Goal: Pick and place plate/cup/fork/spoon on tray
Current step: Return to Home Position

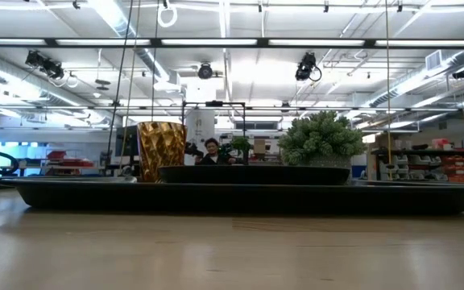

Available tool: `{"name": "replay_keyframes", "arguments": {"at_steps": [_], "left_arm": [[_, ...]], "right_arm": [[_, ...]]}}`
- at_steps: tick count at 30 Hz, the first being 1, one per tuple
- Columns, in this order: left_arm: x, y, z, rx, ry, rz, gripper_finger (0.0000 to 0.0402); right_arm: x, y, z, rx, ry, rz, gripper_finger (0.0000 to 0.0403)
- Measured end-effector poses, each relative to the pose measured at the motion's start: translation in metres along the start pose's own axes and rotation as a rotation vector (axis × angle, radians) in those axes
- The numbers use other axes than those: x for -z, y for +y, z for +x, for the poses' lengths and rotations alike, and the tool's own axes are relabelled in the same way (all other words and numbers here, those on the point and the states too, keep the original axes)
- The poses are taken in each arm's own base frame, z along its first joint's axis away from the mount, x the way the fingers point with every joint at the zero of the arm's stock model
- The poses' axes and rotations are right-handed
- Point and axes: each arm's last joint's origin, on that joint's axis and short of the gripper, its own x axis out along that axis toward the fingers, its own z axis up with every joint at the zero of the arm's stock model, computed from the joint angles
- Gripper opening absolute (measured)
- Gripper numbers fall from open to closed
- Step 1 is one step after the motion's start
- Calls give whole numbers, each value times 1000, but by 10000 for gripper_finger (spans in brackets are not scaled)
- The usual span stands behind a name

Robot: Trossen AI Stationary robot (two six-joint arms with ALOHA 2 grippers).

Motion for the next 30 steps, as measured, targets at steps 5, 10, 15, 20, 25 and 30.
{"name": "replay_keyframes", "arguments": {"at_steps": [5, 10, 15, 20, 25, 30], "left_arm": [[-2, -4, 1, 83, 3, -36, 128], [-11, -18, -2, 258, -39, 22, 128], [-10, -16, -4, 141, -59, 75, 128], [-1, -4, 0, -71, -55, 56, 128], [1, -4, 10, -91, -111, 103, 128], [9, -5, 19, -139, -108, 89, 128]], "right_arm": [[-3, -1, 0, 19, -33, -13, 32], [-17, 9, -9, -27, -142, -44, 32], [-23, 15, -30, 63, -178, -67, 32], [-23, 25, -51, 146, -176, -69, 32], [-19, 37, -66, 126, -134, -77, 32], [-19, 43, -73, 122, -144, -84, 32]]}}
